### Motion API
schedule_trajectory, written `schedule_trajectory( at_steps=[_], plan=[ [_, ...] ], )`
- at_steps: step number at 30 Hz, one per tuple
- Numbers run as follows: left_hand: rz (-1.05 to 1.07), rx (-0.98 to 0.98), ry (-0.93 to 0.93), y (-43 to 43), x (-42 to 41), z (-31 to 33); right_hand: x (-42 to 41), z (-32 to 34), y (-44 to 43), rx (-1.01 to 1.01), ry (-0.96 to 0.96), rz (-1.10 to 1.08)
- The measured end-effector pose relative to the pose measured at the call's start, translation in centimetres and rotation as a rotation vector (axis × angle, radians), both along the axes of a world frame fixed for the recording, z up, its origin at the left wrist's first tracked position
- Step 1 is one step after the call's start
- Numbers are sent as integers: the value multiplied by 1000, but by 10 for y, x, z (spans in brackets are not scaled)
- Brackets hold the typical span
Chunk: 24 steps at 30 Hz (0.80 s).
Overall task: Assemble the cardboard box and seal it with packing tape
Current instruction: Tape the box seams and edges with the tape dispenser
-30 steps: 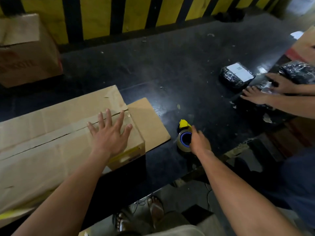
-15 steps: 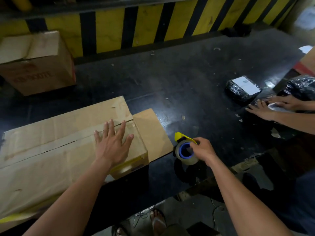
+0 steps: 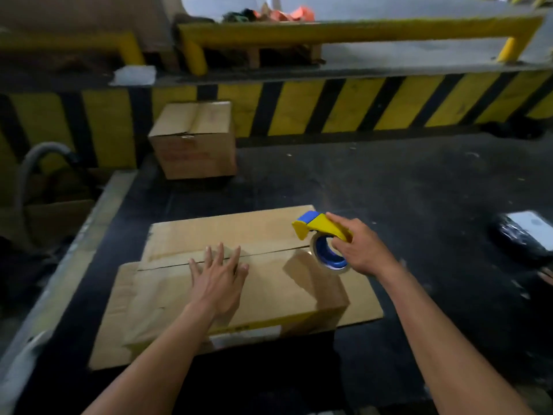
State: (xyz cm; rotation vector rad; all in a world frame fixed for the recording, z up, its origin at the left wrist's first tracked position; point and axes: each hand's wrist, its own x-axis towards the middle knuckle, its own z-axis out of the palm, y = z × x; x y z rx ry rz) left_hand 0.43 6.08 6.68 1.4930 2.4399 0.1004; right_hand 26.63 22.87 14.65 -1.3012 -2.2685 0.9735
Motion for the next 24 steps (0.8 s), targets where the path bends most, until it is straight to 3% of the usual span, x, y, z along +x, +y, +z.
schedule_trajectory(
  at_steps=[10, 13, 17, 24],
  plan=[
    [268, 42, -43, -86, -108, 2, -168, 4, -51, -3, -26, 293],
    [258, 34, -148, -96, -119, 0, -200, 2, -59, 20, -95, 384],
    [263, 101, -309, -98, -122, 1, -227, -2, -65, 53, -147, 468],
    [324, 241, -406, -93, -136, 1, -248, -4, -56, 67, -239, 540]
  ],
)
